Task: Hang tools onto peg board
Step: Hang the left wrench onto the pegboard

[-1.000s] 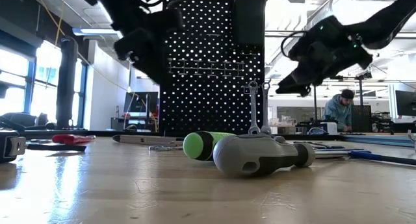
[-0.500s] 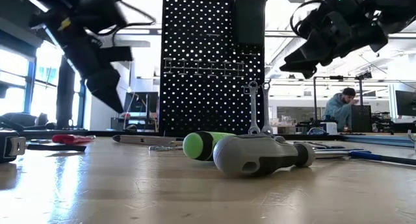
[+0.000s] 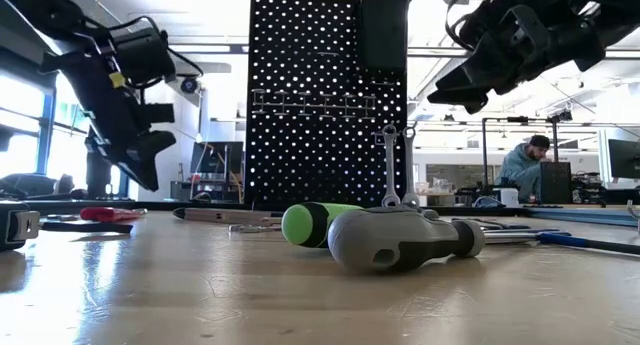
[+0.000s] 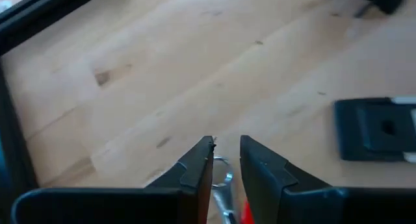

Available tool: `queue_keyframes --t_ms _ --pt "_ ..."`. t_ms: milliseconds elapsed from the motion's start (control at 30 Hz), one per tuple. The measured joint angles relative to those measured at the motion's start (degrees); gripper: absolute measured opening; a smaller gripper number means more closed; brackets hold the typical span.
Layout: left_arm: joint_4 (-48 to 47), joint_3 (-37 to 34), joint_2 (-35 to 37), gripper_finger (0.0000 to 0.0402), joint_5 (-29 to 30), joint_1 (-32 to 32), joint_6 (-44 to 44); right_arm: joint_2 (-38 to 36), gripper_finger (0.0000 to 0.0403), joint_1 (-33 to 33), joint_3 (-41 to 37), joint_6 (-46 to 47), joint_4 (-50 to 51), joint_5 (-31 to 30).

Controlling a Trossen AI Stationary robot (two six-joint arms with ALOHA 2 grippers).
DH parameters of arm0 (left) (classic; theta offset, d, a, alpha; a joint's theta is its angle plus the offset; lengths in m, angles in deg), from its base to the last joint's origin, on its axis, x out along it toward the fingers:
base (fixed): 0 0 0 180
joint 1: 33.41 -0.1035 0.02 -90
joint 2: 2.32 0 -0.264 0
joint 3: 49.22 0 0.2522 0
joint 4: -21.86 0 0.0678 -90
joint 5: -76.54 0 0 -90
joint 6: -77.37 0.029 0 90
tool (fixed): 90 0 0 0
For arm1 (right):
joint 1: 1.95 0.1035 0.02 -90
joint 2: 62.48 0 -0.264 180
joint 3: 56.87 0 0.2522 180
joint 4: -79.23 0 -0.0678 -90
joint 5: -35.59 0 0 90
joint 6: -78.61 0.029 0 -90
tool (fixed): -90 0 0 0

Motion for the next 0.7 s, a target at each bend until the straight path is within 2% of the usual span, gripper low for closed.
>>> queue_keyframes --t_ms 100,300,600,700 --pt "-0.1 0.0 0.0 0.0067 -0.9 -3.3 0.7 0.0 0.0174 1.0 0.0 0.0 0.0 -0.7" --pt "-2.0 0.0 -0.1 0.0067 -7.6 -8.9 2.5 0.0 0.0174 2.3 0.0 0.0 0.0 -0.8" --pt "-2.7 0.0 -2.5 0.0067 -13.0 -12.5 4.2 0.0 0.0174 2.9 0.0 -0.2 0.0 -1.8" --pt "-2.7 0.0 -3.7 0.0067 -13.2 -12.9 4.6 0.0 0.0174 2.9 0.0 -0.2 0.0 -1.8"
